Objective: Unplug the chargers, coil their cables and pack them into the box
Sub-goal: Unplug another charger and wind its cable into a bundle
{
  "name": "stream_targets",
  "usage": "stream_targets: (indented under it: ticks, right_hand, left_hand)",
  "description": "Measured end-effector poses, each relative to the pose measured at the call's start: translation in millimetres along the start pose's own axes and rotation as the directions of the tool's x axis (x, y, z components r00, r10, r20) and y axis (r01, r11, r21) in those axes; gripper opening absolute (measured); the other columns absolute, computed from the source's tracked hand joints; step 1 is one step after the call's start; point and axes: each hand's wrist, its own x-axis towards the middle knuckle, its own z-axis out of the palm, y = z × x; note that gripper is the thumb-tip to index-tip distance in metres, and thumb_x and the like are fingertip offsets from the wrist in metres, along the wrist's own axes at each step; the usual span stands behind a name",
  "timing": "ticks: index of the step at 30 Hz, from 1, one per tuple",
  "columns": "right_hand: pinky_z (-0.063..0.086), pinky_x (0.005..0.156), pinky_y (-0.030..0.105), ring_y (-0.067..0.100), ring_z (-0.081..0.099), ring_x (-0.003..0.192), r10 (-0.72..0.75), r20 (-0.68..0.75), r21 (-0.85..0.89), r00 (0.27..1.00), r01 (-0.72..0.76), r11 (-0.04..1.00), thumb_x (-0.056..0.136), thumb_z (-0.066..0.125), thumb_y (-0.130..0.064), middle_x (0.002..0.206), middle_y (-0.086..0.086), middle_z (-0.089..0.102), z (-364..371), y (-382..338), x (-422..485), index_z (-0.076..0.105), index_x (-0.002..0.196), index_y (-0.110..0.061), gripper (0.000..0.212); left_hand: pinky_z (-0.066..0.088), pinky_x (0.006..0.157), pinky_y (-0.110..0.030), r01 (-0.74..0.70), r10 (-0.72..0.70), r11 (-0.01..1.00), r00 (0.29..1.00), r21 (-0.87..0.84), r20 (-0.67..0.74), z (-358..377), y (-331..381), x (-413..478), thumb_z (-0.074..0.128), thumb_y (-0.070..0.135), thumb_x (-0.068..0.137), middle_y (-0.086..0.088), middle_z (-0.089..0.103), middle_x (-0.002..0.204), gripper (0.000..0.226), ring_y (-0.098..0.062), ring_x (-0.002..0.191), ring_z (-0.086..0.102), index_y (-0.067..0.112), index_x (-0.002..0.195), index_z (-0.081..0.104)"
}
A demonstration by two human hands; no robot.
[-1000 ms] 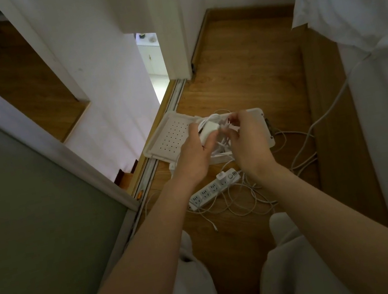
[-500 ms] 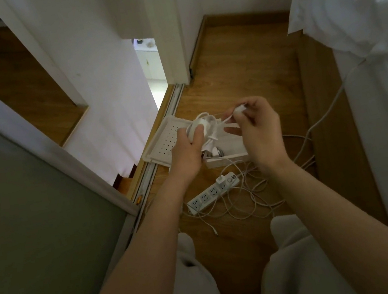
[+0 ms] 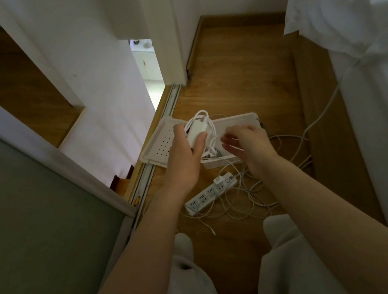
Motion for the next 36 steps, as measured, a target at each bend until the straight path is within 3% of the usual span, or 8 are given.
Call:
stream_targets:
  ticks: [4,9,11,18,23,29,33,36]
  right_hand:
    - [0.052,0.087,0.031,0.023,0.061,0.104,-0.021,0.227,-0.237,0.974,0.077,0.968,0.093,0.053,-0.033,0.112,0.008,0.062,7,8,-3,0.050,0.122,-0.010,0.037]
    - [0.053,0.092,0.032,0.017,0.065,0.102,-0.072,0.347,-0.345,0.935,0.199,0.917,0.094,0.046,-0.042,0.113,0.009,0.065,22,18,-12,0.050,0.124,-0.007,0.046]
    - [0.052,0.093,0.035,0.018,0.065,0.102,-0.050,0.329,-0.385,0.943,0.182,0.905,0.082,0.054,-0.056,0.114,0.010,0.066,24,20,-14,0.048,0.128,-0.005,0.069]
    - [0.052,0.063,0.021,0.015,0.066,0.082,-0.047,0.250,-0.275,0.967,0.118,0.954,0.097,0.044,-0.036,0.095,0.007,0.068,5,22,0,0.060,0.117,-0.005,0.040]
    - [0.051,0.083,0.033,0.025,0.065,0.099,-0.056,0.222,-0.283,0.973,0.119,0.952,0.097,0.039,-0.042,0.109,0.016,0.068,-9,29,23,0.063,0.115,-0.010,0.044]
    - [0.051,0.063,0.023,0.016,0.066,0.081,-0.089,0.200,-0.355,0.976,0.156,0.922,0.096,0.044,-0.028,0.090,0.008,0.068,-11,27,88,0.061,0.108,-0.009,0.028]
    - [0.055,0.084,0.045,0.026,0.065,0.095,-0.086,0.101,-0.488,0.991,0.124,0.864,0.090,0.052,-0.032,0.102,0.020,0.064,-20,50,138,0.053,0.116,-0.002,0.040]
    - [0.052,0.088,0.047,0.027,0.062,0.095,-0.029,-0.017,-0.617,0.999,0.012,0.787,0.090,0.052,-0.037,0.105,0.014,0.061,-39,70,188,0.048,0.115,-0.002,0.043]
  left_hand:
    - [0.054,0.069,-0.030,0.022,-0.021,0.999,1.000,-0.029,0.016,2,2,0,0.035,0.036,0.100,0.003,0.053,0.107,0.037,-0.013,0.087,0.060,0.021,0.134,0.027]
    - [0.054,0.068,-0.033,0.087,-0.084,0.992,0.996,-0.088,0.032,6,3,0,0.030,0.035,0.101,-0.002,0.055,0.102,0.028,-0.014,0.084,0.060,0.018,0.123,0.027]
    - [0.050,0.065,-0.028,0.094,-0.088,0.994,0.991,-0.054,0.097,6,-2,-1,0.030,0.034,0.102,-0.005,0.054,0.110,0.027,-0.013,0.087,0.058,0.019,0.123,0.026]
    - [0.045,0.092,-0.034,-0.134,0.083,0.941,0.982,0.311,0.170,22,-4,-4,0.048,0.029,0.095,-0.005,0.040,0.131,0.059,-0.019,0.113,0.045,0.028,0.144,0.016]
    - [0.040,0.098,-0.037,-0.267,0.200,0.821,0.962,0.505,0.184,34,-10,14,0.045,0.037,0.094,-0.004,0.039,0.130,0.054,-0.021,0.118,0.038,0.023,0.142,0.024]
    - [0.038,0.089,-0.029,-0.354,0.309,0.676,0.932,0.646,0.188,54,-39,59,0.038,0.039,0.093,-0.009,0.049,0.121,0.046,-0.020,0.108,0.047,0.008,0.128,0.043]
    - [0.050,0.073,-0.035,-0.381,0.299,0.573,0.921,0.725,0.249,77,-84,83,0.032,0.040,0.086,-0.013,0.062,0.099,0.048,-0.026,0.088,0.061,0.005,0.103,0.060]
    - [0.041,0.096,-0.042,-0.421,0.141,0.529,0.900,0.737,0.413,96,-125,104,0.027,0.035,0.088,-0.012,0.051,0.128,0.050,-0.028,0.117,0.049,0.010,0.124,0.050]
